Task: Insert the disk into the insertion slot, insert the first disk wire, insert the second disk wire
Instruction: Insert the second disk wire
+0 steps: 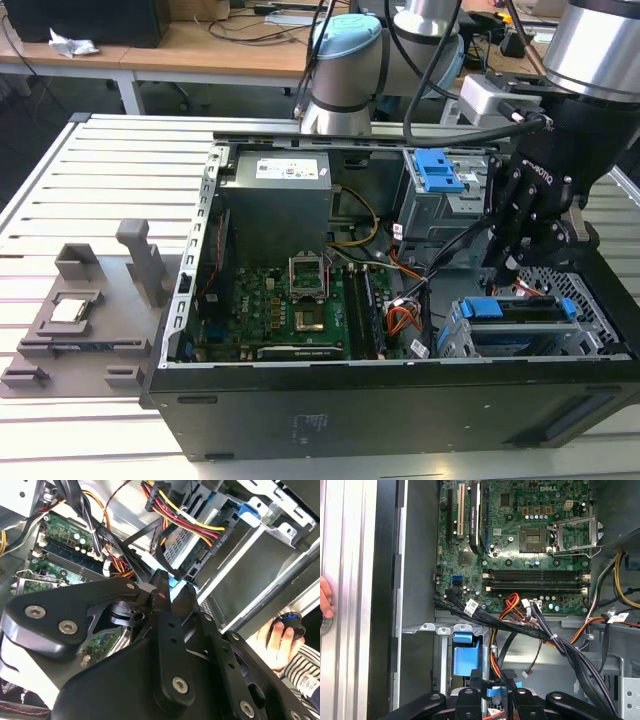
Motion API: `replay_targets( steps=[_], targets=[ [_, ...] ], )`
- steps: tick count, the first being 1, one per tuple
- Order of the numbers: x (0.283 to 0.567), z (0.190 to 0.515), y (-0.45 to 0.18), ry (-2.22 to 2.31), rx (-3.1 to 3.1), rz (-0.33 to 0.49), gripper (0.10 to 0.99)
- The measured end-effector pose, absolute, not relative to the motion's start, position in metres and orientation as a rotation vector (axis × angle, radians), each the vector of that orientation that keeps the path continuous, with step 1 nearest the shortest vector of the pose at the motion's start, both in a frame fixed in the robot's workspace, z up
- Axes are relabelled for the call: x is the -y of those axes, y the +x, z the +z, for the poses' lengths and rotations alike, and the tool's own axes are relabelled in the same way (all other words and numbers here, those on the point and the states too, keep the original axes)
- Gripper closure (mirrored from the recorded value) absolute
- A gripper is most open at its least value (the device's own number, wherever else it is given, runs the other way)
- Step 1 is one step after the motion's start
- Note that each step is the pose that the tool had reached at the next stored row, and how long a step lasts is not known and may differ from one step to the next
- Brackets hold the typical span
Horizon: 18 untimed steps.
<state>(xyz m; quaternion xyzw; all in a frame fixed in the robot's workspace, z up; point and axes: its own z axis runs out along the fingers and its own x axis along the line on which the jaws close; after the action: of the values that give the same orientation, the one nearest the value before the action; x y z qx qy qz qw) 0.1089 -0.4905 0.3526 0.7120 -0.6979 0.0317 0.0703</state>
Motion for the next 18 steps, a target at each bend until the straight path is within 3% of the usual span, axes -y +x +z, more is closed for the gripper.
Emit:
replay_targets(
  steps=[9,13,18],
  targets=[
    [0.4901,0.3473,0.1089,2.123,2.081,0.131,0.784],
    [0.4901,0.3473,0.1089,2.123,2.081,0.131,0.929],
    [0.4901,0.3473,0.1089,2.123,2.081,0.132,0.937]
  ],
)
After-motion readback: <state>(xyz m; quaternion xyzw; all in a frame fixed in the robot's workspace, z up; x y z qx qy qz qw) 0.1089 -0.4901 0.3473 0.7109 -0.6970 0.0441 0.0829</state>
